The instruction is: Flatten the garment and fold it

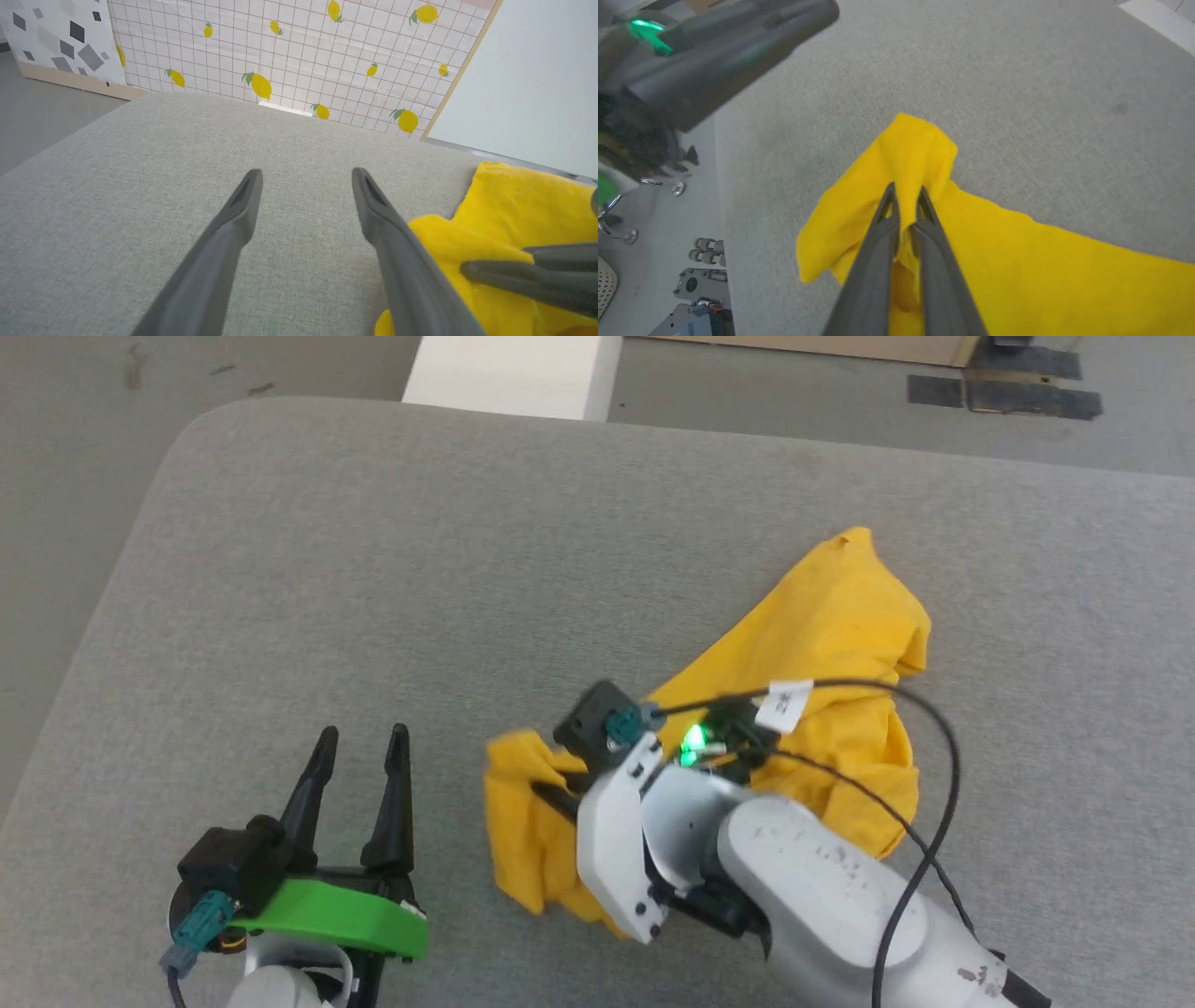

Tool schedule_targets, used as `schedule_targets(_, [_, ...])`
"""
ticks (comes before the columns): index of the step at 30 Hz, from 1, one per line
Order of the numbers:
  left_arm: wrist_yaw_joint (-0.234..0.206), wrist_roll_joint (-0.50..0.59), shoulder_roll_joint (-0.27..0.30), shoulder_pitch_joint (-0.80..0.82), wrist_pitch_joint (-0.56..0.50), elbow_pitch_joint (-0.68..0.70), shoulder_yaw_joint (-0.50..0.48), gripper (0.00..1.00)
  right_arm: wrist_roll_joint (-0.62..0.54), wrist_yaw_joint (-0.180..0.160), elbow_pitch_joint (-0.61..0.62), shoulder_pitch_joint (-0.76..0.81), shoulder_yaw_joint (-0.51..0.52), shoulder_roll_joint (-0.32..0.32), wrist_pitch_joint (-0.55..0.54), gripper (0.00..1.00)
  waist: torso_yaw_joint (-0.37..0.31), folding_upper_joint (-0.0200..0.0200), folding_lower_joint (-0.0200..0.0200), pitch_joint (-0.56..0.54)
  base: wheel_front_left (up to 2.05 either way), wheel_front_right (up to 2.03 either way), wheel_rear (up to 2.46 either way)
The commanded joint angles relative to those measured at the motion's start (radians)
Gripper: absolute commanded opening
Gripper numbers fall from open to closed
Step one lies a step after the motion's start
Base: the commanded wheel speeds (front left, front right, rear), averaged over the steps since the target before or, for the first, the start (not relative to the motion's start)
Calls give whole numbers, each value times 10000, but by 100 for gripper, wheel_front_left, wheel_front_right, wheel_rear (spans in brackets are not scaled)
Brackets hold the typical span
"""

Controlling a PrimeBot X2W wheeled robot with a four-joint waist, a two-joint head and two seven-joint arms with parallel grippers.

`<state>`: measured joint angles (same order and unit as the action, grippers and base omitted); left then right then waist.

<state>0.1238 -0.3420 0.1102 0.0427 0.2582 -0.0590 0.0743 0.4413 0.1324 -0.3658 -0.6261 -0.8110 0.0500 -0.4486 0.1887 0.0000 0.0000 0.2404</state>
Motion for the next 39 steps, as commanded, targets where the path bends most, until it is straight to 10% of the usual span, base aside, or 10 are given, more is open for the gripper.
schedule_targets(1, [69, -48, -6, 235, 36, -57, 46, 100, 209, -17, -553, -134, -270, 7, 198, 0, 308, 0, 0, 66, 0, 0, 0])
schedule_targets(3, [69, -75, -7, 271, 36, -116, 80, 100, 521, -17, -1307, -225, -592, 6, 399, 6, 372, 0, 0, 62, 0, 0, 0])
schedule_targets(4, [69, -81, -9, 278, 36, -138, 90, 100, 644, -17, -1614, -277, -679, 6, 419, 24, 389, 0, 0, 56, 0, 0, 0])
schedule_targets(5, [69, -83, -8, 282, 36, -162, 101, 100, 771, -17, -1905, -372, -794, 5, 419, 80, 397, 0, 0, 52, 0, 0, 0])
schedule_targets(6, [69, -84, -6, 282, 36, -178, 101, 100, 912, -17, -2026, -460, -835, 5, 496, 100, 391, 0, 0, 40, 0, 0, 0])
schedule_targets(14, [69, -48, 68, 37, 36, -159, -121, 100, 2049, -17, -1672, -1665, 91, 4, 1602, 100, -241, 0, 0, -202, 0, 0, 0])
schedule_targets(20, [69, 9, 97, -181, 36, 43, -319, 100, -93, -17, -1478, -1513, 3060, 4, 2976, 100, -727, 0, 0, -313, 0, 0, 0])
schedule_targets(30, [69, -57, 80, -454, 36, 824, -653, 100, -3441, -17, 3659, 3858, 8819, 3, 4282, 100, -1203, 0, 0, -76, 0, 0, 0])
schedule_targets(39, [69, -24, 81, -862, 36, 1161, -770, 100, -2430, -17, 4659, 7118, 9845, 3, 6361, 100, -1462, 0, 0, 43, 0, 0, 0])
